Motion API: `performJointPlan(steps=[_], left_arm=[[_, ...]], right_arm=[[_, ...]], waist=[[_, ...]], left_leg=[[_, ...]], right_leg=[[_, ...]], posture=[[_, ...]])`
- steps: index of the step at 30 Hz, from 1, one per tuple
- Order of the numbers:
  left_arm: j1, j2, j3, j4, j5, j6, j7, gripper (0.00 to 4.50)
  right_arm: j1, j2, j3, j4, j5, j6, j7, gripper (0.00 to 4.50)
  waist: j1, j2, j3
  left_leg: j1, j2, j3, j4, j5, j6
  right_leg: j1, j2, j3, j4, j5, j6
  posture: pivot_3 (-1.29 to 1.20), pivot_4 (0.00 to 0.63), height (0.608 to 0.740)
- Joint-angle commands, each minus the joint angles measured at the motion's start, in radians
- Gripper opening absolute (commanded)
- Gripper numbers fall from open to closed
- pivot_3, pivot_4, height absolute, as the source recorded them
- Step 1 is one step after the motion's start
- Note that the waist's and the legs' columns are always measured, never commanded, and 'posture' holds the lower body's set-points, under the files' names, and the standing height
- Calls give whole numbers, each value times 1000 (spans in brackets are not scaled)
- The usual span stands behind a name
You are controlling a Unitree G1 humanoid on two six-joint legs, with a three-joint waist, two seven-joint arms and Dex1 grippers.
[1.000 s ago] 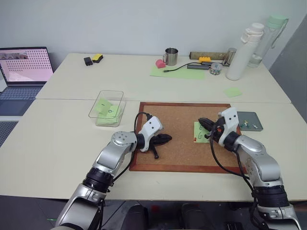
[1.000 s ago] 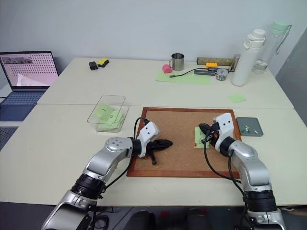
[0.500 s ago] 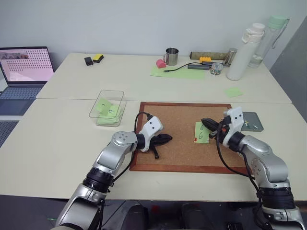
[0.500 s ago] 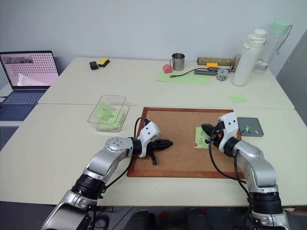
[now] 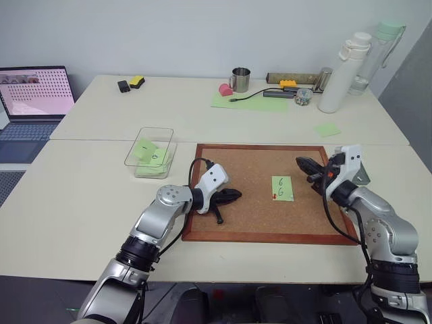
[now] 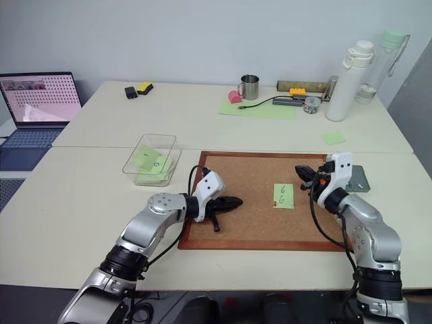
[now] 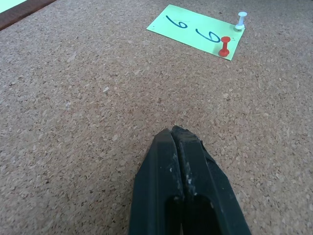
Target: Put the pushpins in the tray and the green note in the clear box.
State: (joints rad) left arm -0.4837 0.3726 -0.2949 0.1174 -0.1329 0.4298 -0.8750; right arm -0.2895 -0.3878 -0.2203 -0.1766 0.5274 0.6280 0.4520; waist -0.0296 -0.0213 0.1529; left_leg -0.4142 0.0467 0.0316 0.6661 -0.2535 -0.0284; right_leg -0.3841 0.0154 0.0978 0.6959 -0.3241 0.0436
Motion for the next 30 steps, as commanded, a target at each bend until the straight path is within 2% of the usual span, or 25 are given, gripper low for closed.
performJointPlan(steps=[1,3,7,18,20,21,30], left_arm=[[28,18,-21,40,28,34,2,0],[31,20,-23,37,27,35,0,0],[29,18,-28,38,28,35,-5,0],[21,20,-27,43,30,33,-8,0],[23,23,-26,40,29,35,-7,0],[24,24,-25,38,29,37,-6,0],[35,36,-20,19,27,46,-5,0]], right_arm=[[-18,-52,-85,54,-91,-56,-112,71],[-21,-92,-109,134,-158,-103,-159,71],[-57,-152,-122,281,-194,-160,-138,71],[-198,-170,-108,568,-234,-270,-88,71],[-219,-171,-114,612,-244,-295,-95,457],[-224,-172,-116,626,-245,-304,-95,514],[-210,-163,-121,616,-226,-316,-74,2405]], waist=[[0,0,0],[0,0,0],[0,0,0],[-3,2,-1],[-3,2,-1],[-3,2,-1],[-3,2,-1]], left_leg=[[0,0,0,0,0,0],[0,0,0,0,0,0],[0,0,1,-1,0,0],[3,0,1,-1,0,0],[5,0,1,-1,0,0],[5,0,1,-2,0,0],[6,0,1,-2,0,0]], right_leg=[[0,0,0,0,0,0],[0,0,0,0,0,0],[0,0,1,0,0,0],[3,0,1,-2,0,0],[4,0,2,-2,0,0],[5,0,2,-2,0,0],[5,0,2,-3,0,0]], posture=[[0,150,740],[0,150,740],[0,150,740],[0,150,740],[0,150,740],[0,150,740],[0,150,740]])
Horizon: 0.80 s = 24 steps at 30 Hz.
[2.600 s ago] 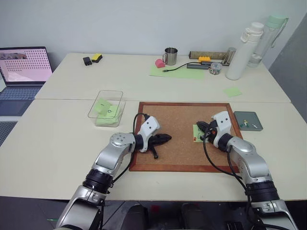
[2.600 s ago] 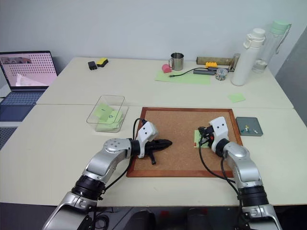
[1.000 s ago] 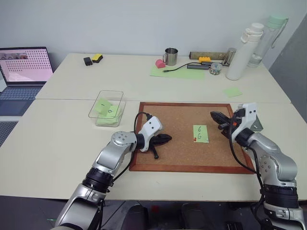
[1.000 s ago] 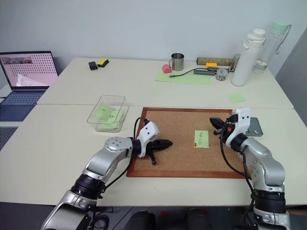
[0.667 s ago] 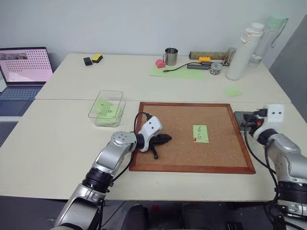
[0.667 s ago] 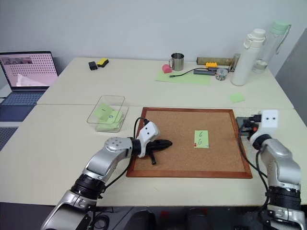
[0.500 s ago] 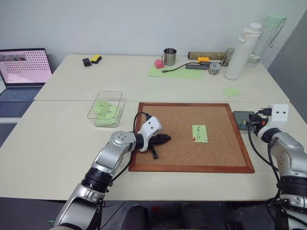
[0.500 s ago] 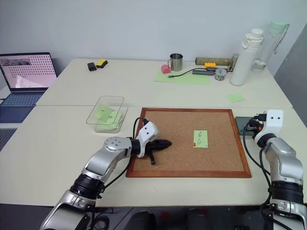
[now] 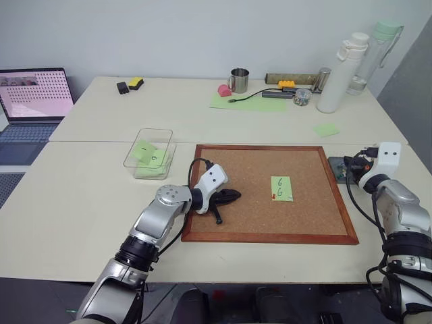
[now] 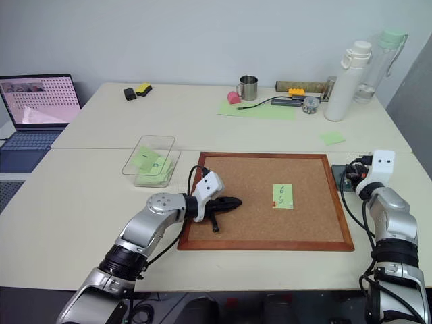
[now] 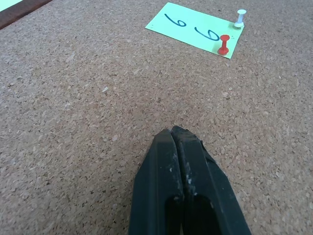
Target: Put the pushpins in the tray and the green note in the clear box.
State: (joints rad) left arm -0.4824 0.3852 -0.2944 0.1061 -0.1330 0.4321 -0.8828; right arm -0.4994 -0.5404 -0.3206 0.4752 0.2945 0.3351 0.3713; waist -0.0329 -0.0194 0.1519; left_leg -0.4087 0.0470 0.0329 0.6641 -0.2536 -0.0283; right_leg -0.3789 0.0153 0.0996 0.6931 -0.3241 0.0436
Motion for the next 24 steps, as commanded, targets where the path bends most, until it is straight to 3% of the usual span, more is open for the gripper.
performJointPlan(steps=[1,6,10,16,24], left_arm=[[32,23,-21,32,28,43,2,0],[23,19,-24,40,28,41,-1,0],[25,24,-26,38,28,39,-6,0],[20,28,-29,45,30,34,-9,0],[13,26,-36,48,29,32,-16,0]], right_arm=[[3,-11,-21,-39,8,-23,5,2569],[42,-15,-18,-115,20,-31,33,3566],[158,-29,22,-314,51,-4,138,3566],[378,-41,83,-740,274,172,327,3566],[459,40,213,-836,201,176,246,3566]], waist=[[0,0,0],[0,0,0],[1,0,0],[-2,1,0],[-1,-1,1]], left_leg=[[0,0,0,0,0,0],[0,0,0,0,0,0],[0,0,0,-1,0,0],[1,0,-2,-2,0,0],[7,0,-2,-2,0,0]], right_leg=[[0,0,0,0,0,0],[0,0,0,0,0,0],[0,0,0,-1,0,0],[3,1,-1,-4,0,0],[9,1,-1,-6,0,0]], posture=[[0,150,740],[0,150,740],[0,150,740],[0,150,740],[0,150,740]])
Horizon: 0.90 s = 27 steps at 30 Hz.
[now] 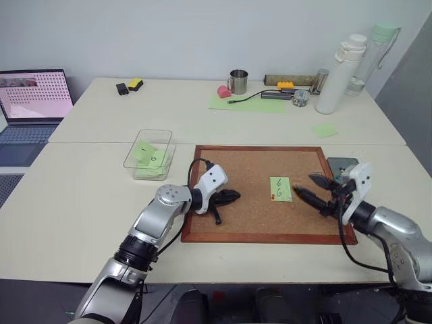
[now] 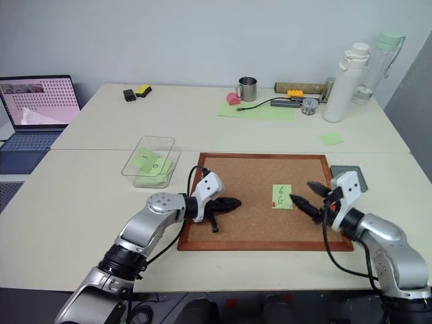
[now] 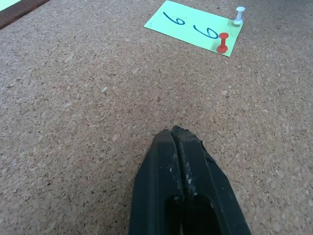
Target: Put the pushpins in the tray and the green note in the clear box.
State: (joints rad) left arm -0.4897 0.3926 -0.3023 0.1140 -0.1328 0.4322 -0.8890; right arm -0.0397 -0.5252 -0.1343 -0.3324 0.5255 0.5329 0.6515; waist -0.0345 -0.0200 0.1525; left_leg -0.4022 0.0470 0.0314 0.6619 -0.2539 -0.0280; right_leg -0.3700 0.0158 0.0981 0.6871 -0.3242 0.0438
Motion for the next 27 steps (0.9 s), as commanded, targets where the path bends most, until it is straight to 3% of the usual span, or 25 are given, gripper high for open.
performJointPlan(steps=[1,12,27], left_arm=[[19,20,-29,40,29,32,-12,0],[13,27,-29,42,31,35,-22,0],[10,34,-32,36,26,49,-36,0]], right_arm=[[-2,32,45,-27,-49,-24,-48,3566],[-2,87,72,44,-145,-86,-116,3566],[2,78,74,98,-187,-130,-86,578]], waist=[[1,0,0],[1,0,0],[0,0,0]], left_leg=[[0,0,0,0,0,0],[0,0,0,-1,0,0],[0,0,0,-1,0,0]], right_leg=[[0,0,0,0,0,0],[0,0,0,-2,0,0],[0,0,0,-2,0,0]], posture=[[0,150,740],[0,150,740],[0,150,740]])
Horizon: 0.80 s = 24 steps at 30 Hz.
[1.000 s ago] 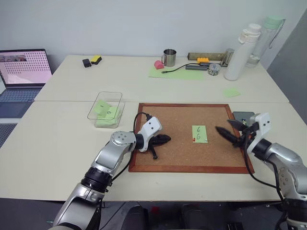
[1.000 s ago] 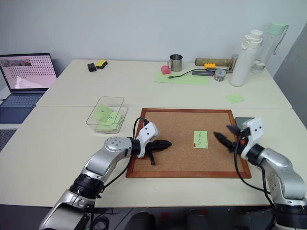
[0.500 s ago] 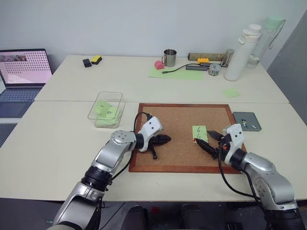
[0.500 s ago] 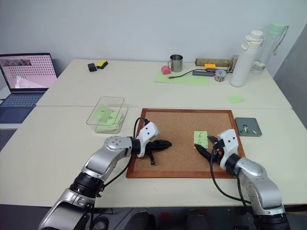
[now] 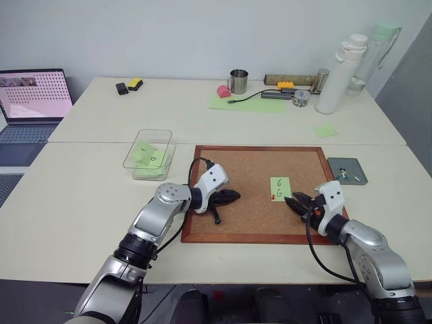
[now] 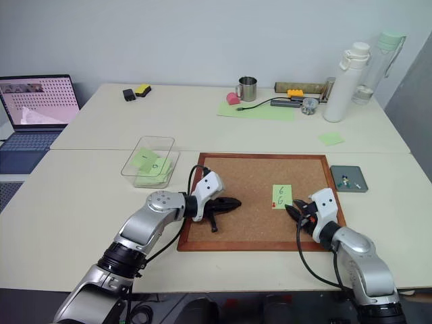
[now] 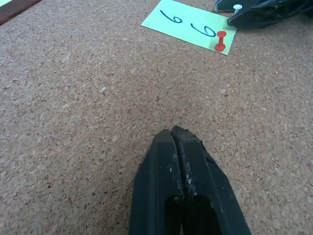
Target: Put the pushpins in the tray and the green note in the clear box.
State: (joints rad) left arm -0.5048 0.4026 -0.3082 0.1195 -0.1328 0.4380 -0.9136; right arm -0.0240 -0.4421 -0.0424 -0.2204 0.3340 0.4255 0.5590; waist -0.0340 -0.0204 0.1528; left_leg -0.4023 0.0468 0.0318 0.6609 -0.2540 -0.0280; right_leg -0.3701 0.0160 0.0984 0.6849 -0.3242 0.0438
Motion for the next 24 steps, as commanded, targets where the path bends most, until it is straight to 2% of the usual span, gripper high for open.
performJointPlan(steps=[1,3,12,24], left_arm=[[26,24,-27,29,26,44,-12,0],[28,25,-29,26,26,45,-13,0],[27,25,-33,28,29,50,-14,0],[31,30,-37,23,32,55,-16,0]], right_arm=[[-15,-3,-20,-14,5,-24,8,400],[-14,-1,-21,-17,6,-29,11,35],[-6,15,-47,-70,66,-48,49,35],[-2,16,-122,-129,145,-4,17,35]], waist=[[0,0,0],[0,0,0],[0,0,0],[0,0,0]], left_leg=[[0,0,0,0,0,0],[0,0,0,0,0,0],[0,0,0,0,0,0],[-1,0,0,0,0,0]], right_leg=[[0,0,0,0,0,0],[0,0,0,0,0,0],[0,0,0,-1,0,0],[0,0,0,-2,0,0]], posture=[[0,150,740],[0,150,740],[0,150,740],[0,150,740]])
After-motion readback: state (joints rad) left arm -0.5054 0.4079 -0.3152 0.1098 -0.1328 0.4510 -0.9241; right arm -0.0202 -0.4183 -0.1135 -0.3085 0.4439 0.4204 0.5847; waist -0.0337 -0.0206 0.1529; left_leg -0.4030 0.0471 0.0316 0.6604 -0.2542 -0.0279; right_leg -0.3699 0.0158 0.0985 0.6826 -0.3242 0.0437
